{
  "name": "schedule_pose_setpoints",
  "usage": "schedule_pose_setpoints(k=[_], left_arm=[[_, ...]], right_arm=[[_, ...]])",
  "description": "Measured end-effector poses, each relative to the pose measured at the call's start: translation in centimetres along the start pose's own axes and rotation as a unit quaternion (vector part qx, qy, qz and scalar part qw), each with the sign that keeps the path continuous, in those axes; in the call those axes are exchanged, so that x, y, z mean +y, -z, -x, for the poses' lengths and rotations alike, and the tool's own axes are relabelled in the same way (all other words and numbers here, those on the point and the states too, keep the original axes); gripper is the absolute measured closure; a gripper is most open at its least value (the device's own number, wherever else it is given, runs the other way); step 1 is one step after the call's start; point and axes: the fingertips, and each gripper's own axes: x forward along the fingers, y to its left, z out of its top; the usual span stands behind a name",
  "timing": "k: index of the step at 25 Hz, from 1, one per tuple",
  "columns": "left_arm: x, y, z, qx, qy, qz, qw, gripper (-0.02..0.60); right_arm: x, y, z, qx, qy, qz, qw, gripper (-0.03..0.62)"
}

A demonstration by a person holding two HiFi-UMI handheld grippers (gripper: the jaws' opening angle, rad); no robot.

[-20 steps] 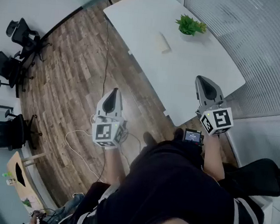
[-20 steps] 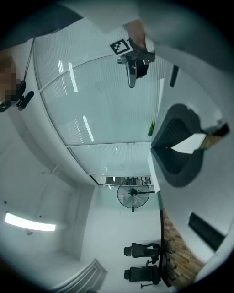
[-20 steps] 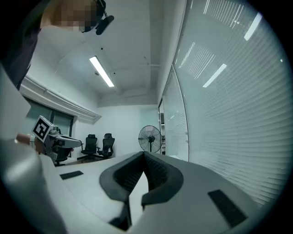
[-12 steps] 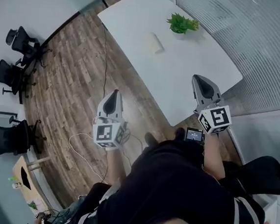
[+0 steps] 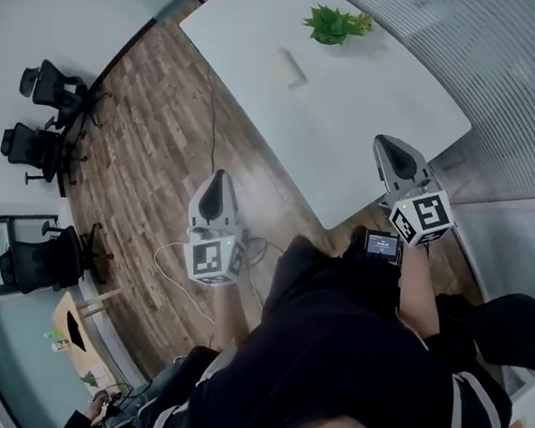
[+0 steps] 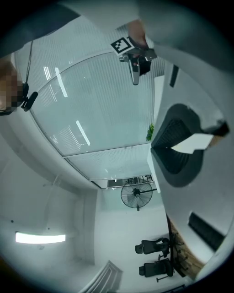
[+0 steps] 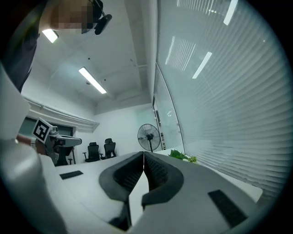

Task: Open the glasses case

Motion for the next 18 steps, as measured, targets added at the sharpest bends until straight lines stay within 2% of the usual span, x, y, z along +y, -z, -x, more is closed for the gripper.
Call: schedule_pose_setpoints(k=[2, 6, 9, 13, 18], left_arm=[[0.2, 1.5, -0.6, 0.018, 0.001, 0.007, 0.9998, 0.581], [0.7, 4.1, -1.9, 0.040, 0.008, 0.025, 0.9988, 0.583], [1.3, 4.8, -3.6, 0.029, 0.032, 0.033, 0.9985, 0.581], [3.4, 7.3, -8.0, 0.023, 0.058, 0.079, 0.9949, 0.581], [5.2, 7.2, -13.2, 0.034, 0.133, 0.091, 0.9864, 0.581]], right_arm=[[-0.8, 1.2, -0.2, 0.002, 0.001, -0.014, 1.000, 0.579], [-1.3, 2.0, -1.1, -0.005, -0.024, -0.034, 0.999, 0.579], [-1.1, 2.4, -2.0, 0.022, -0.008, -0.003, 1.000, 0.579], [-0.4, 2.5, -5.3, 0.046, 0.003, 0.038, 0.998, 0.579], [-0.4, -0.1, -9.6, 0.071, 0.018, 0.076, 0.994, 0.579]])
